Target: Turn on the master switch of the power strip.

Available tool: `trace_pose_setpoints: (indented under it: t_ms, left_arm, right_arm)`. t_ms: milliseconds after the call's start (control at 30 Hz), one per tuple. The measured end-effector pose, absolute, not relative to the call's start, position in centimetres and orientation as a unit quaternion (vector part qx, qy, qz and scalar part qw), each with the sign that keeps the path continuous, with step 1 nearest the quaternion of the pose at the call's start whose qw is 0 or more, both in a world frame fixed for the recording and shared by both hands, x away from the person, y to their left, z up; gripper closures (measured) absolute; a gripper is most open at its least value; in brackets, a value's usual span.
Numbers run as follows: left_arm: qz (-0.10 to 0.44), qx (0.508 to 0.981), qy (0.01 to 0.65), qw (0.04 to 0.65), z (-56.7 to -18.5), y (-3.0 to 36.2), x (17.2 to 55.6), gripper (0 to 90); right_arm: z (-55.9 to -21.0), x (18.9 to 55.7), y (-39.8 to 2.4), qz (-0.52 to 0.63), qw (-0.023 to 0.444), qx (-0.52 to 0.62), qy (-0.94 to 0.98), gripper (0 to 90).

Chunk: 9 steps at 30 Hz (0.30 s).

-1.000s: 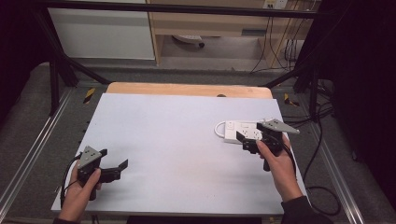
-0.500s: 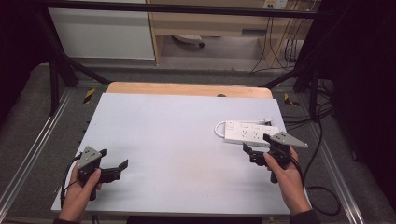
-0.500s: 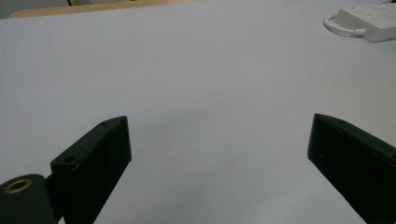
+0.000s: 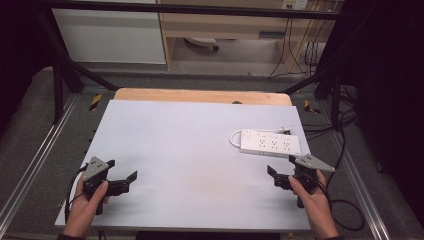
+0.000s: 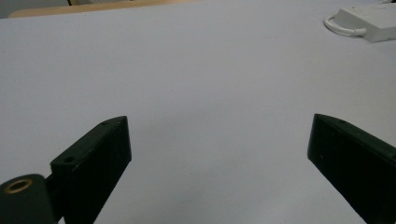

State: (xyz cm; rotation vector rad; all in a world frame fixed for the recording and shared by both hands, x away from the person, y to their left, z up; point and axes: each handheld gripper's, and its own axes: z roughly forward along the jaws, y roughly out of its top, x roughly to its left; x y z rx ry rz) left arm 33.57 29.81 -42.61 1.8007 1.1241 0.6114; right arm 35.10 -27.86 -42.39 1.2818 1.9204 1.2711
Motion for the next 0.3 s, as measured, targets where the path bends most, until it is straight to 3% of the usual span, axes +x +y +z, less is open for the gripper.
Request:
trace_pose_setpoints:
  t_ms: [300]
  left_arm:
    - [0.247, 0.729, 0.453, 0.451, -42.6, 29.7, 33.6, 6.1]
  right_arm:
    - [-44.3, 34.7, -27.6, 0.446, 0.245, 0.469, 0.722, 6.8]
